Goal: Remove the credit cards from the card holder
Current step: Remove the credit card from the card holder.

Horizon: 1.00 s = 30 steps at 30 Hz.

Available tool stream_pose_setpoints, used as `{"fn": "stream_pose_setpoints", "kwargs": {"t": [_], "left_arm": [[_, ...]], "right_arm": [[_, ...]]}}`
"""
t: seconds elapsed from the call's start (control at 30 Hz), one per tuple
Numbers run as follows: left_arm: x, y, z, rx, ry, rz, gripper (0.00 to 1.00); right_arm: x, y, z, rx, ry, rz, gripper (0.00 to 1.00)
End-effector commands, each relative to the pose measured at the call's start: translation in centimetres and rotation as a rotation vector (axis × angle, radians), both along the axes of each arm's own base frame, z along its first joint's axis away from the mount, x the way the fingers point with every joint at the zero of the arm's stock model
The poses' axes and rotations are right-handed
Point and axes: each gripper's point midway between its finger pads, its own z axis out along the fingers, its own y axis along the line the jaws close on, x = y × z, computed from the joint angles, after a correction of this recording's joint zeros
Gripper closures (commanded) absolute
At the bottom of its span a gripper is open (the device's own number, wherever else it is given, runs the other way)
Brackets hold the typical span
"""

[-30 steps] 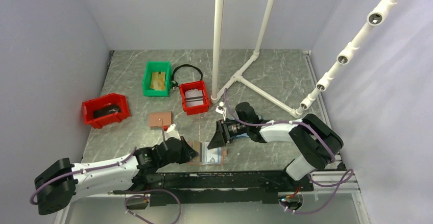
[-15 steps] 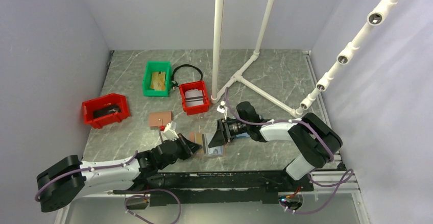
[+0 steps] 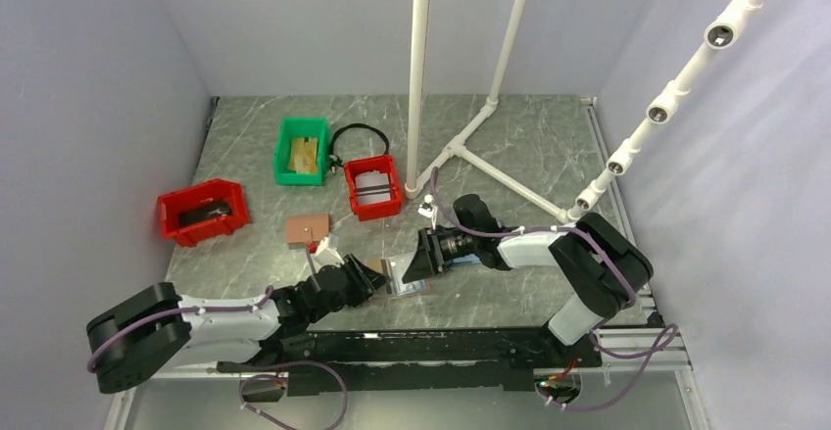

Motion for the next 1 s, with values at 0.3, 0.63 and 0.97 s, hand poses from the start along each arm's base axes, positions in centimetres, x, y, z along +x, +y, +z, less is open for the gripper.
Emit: {"fn": "stream_pose_setpoints", "kwargs": {"t": [0.3, 0.63, 0.97], "left_arm": [[0.4, -1.9, 3.0, -0.094, -0.03, -0.099, 0.49], [0.4, -0.5, 3.5, -0.072, -0.039, -0.074, 0.46], [0.8, -0.9, 3.1, -0.088, -0.047, -0.079, 0.52]], "right_arm": [[1.3, 0.5, -0.6, -0.025, -0.045, 0.021, 0.5], [3.1, 1.2, -0.8, -0.072, -0.079, -0.004, 0.61], [3.6, 1.6, -1.4, -0.087, -0.06, 0.009, 0.59]]}}
